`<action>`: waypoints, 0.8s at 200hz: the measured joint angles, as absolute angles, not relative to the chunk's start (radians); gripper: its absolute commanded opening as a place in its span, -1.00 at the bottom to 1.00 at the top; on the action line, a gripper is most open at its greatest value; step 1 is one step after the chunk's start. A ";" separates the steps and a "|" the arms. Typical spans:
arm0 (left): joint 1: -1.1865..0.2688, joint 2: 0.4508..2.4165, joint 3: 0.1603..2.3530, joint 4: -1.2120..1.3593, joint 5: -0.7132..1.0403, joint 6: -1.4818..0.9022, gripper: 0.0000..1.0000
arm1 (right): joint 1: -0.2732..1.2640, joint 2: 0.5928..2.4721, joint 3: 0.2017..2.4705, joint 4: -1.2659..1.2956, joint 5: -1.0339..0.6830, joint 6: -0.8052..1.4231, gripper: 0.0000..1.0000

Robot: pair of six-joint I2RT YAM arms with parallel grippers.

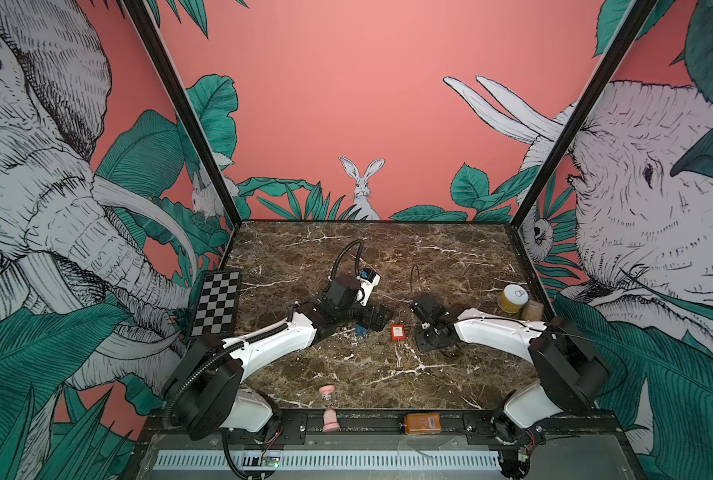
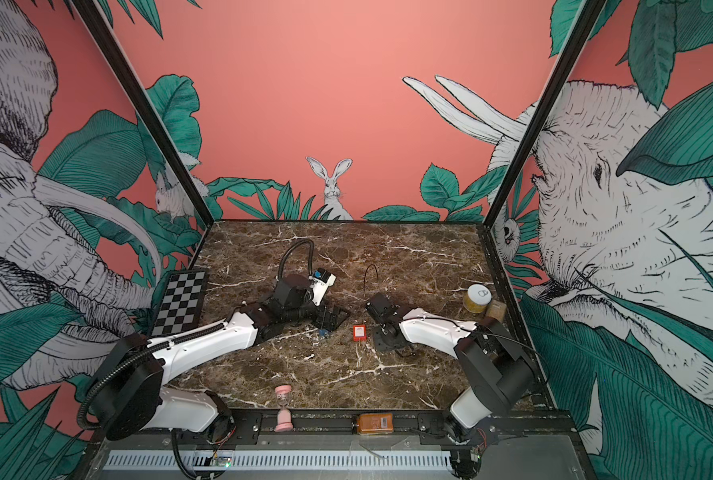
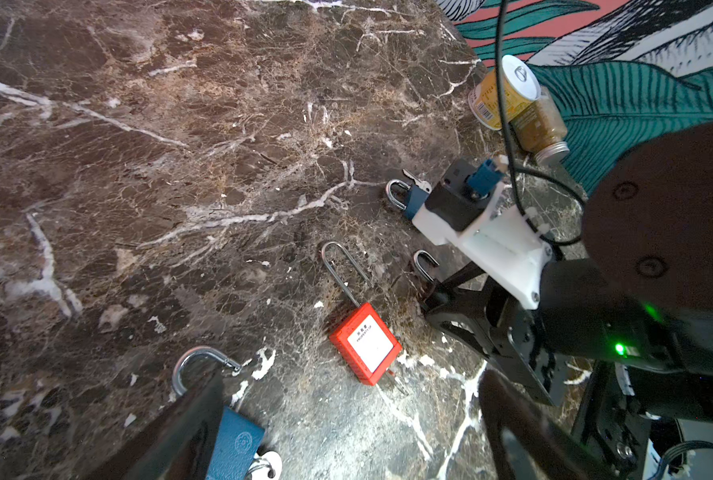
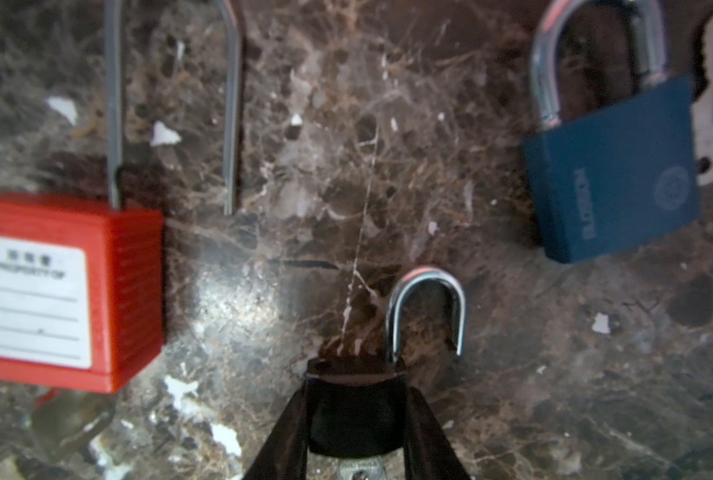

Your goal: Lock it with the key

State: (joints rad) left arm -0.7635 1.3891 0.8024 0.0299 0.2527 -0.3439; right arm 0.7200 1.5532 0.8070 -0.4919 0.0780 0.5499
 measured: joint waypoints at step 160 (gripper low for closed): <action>-0.764 1.389 0.763 0.060 0.265 -0.344 0.91 | 0.722 1.589 0.894 -0.529 0.074 0.516 -0.54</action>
State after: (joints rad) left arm -0.7635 1.3888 0.7631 0.0605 0.2653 -0.3443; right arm 0.7219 1.5894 0.8936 -0.5293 0.0738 0.5159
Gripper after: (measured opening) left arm 0.956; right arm 0.300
